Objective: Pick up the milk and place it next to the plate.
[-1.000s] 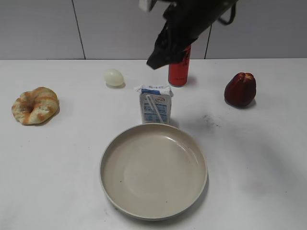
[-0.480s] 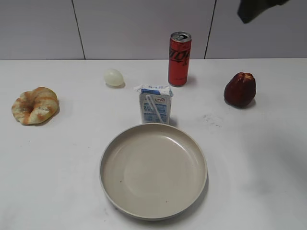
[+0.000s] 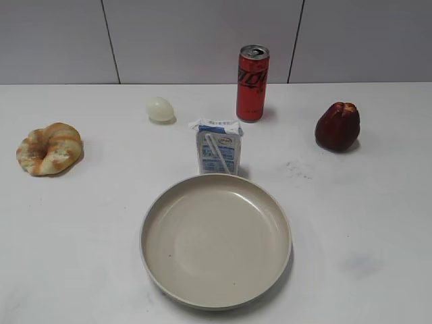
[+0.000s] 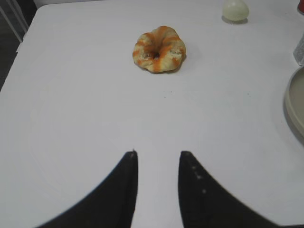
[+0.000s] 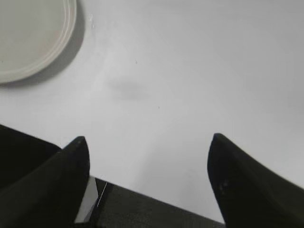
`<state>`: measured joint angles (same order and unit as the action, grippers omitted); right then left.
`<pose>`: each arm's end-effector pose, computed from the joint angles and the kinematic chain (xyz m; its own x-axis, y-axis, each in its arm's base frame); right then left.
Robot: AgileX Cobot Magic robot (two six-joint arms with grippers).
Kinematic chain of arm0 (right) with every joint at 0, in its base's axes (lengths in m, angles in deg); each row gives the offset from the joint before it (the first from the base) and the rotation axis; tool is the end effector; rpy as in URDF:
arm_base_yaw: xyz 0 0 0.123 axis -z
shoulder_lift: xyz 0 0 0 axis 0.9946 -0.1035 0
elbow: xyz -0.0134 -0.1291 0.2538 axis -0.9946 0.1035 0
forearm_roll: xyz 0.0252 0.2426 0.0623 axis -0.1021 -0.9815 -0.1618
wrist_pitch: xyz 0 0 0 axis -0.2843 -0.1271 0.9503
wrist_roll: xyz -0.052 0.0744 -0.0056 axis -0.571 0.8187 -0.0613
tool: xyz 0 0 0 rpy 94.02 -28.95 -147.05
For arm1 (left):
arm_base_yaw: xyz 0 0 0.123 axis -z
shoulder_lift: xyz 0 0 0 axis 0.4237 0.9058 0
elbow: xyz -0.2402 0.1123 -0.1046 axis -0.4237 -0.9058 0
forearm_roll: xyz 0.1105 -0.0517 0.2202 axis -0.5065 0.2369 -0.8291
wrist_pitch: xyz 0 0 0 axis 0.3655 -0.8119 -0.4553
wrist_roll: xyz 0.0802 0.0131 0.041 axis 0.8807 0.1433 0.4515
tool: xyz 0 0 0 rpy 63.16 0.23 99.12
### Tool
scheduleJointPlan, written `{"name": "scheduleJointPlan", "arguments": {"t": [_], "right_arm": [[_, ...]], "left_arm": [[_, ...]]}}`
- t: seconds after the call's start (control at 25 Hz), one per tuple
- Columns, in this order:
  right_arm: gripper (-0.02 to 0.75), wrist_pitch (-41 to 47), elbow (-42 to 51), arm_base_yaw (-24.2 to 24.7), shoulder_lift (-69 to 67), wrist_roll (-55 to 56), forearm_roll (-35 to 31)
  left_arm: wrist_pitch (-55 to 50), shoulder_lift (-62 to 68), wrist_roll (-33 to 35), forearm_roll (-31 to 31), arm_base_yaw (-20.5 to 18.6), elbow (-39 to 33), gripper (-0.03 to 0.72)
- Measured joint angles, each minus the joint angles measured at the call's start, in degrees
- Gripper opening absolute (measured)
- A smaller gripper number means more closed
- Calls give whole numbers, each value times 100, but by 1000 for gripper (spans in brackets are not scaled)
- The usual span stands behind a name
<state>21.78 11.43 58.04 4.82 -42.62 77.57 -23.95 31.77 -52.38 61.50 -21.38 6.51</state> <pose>0.1294 0.0581 0.3188 -0.8108 -0.3413 -0.4755 -0.3773 0.9259 -0.0212 0.0005 -0.0099 0.2738 -0.5064 0.0917 -0.8574 0.1861 0.9825 -0.0049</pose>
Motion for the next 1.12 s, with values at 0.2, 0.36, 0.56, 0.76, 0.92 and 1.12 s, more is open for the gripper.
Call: {"name": "scheduleJointPlan", "arguments": {"t": [0.2, 0.36, 0.56, 0.76, 0.92, 1.12], "right_arm": [[583, -130, 1275, 0, 1414, -1, -50], [580, -577, 2022, 0, 2368, -60, -53], [575, -934, 2394, 0, 2951, -420, -321], [574, -1003, 2397, 0, 2971, -597, -402], [574, -1003, 2397, 0, 2982, -609, -413], [574, -1010, 2397, 0, 3087, -623, -419]], "left_arm": [[0, 0, 0, 0, 0, 0, 229], [0, 0, 0, 0, 0, 0, 229], [0, 0, 0, 0, 0, 0, 229], [0, 0, 0, 0, 0, 0, 229], [0, 0, 0, 0, 0, 0, 228], [0, 0, 0, 0, 0, 0, 228]]}}
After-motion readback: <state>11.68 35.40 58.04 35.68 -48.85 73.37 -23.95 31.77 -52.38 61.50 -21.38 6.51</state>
